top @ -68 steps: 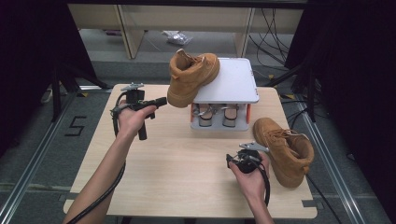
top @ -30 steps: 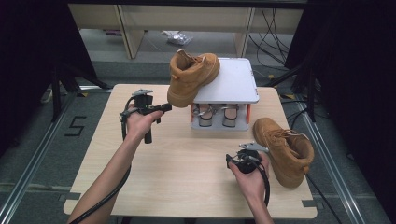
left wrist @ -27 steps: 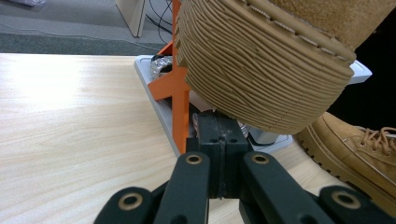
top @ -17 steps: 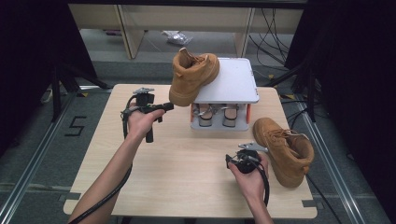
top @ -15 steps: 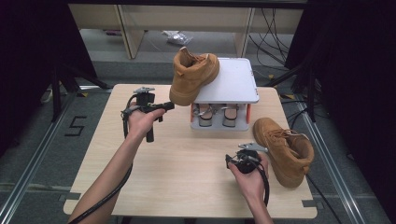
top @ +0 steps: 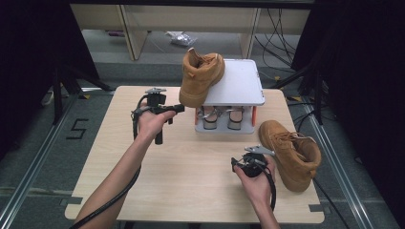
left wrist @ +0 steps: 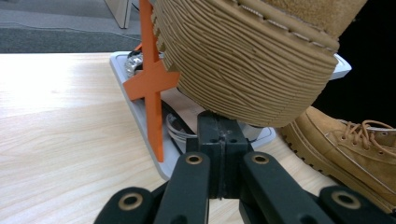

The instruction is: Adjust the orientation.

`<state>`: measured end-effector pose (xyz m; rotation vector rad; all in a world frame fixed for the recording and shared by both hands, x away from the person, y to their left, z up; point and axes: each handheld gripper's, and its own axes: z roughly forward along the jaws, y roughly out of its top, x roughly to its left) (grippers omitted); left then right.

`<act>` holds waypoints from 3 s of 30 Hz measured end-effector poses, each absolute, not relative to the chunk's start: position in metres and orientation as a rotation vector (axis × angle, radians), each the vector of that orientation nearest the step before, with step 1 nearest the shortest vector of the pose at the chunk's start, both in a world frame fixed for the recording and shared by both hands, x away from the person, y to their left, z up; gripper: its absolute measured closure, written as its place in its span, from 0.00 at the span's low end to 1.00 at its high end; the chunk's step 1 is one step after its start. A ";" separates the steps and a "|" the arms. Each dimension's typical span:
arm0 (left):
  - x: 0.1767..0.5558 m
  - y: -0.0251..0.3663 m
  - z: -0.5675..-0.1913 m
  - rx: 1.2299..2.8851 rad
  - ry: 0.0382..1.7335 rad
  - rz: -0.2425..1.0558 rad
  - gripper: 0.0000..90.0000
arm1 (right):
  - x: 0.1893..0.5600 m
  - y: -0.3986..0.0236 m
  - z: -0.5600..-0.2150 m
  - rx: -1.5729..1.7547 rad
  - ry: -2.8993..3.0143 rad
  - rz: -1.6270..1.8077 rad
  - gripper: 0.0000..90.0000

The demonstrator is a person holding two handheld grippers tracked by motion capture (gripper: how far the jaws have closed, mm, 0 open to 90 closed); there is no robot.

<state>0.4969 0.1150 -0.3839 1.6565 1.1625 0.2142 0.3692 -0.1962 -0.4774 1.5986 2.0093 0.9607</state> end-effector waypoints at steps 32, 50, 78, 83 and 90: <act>0.504 0.077 -0.375 1.730 1.125 0.194 1.00 | 0.370 -0.199 -0.478 1.585 2.003 0.978 0.48; 0.508 0.062 -0.379 1.755 1.130 0.168 1.00 | 0.368 -0.198 -0.476 1.623 1.992 0.973 0.48; 0.493 0.059 -0.371 1.768 1.044 0.189 1.00 | 0.368 -0.200 -0.475 1.604 1.991 0.968 0.48; 0.493 0.060 -0.371 1.760 1.043 0.186 1.00 | 0.368 -0.200 -0.476 1.600 2.003 0.970 0.48; 0.495 0.057 -0.370 1.761 1.053 0.179 1.00 | 0.368 -0.200 -0.475 1.601 1.993 0.967 0.48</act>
